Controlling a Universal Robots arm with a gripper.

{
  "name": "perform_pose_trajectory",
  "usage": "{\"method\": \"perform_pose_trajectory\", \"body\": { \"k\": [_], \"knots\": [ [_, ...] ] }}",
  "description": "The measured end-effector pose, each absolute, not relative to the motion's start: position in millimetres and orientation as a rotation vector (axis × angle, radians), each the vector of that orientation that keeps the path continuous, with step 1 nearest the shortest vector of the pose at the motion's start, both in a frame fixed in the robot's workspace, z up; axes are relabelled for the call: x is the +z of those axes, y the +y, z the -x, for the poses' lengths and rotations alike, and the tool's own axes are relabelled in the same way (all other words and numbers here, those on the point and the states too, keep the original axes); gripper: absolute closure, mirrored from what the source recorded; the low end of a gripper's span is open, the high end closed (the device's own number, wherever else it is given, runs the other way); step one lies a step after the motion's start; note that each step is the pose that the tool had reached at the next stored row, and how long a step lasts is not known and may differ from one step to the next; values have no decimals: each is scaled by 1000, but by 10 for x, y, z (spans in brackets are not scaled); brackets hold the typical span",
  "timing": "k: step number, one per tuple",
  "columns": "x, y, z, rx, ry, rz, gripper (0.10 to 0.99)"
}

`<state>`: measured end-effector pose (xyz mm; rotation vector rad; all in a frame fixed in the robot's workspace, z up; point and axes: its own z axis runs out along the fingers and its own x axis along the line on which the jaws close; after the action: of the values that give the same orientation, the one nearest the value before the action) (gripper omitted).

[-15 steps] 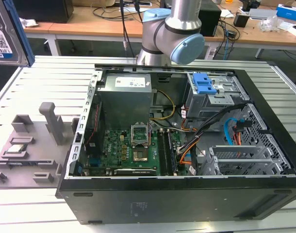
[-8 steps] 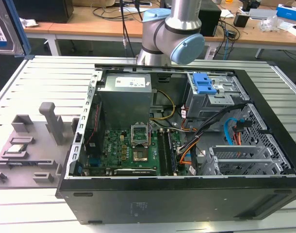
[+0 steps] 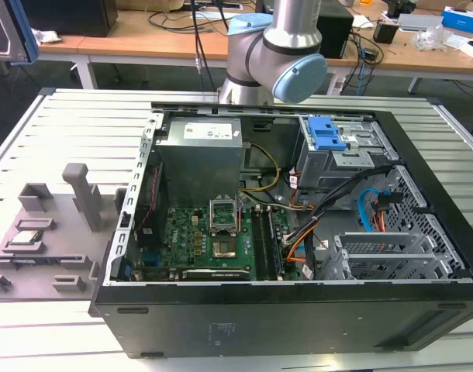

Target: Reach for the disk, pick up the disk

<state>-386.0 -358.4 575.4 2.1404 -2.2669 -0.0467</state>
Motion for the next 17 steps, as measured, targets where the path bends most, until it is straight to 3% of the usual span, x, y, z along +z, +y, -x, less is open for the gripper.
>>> {"method": "perform_pose_trajectory", "body": {
  "k": [6,17],
  "knots": [
    [5965,-3584,3855,-48,-2266,-2140,718],
    [5960,-3583,3843,-78,-2278,-2152,718]
  ]
}}
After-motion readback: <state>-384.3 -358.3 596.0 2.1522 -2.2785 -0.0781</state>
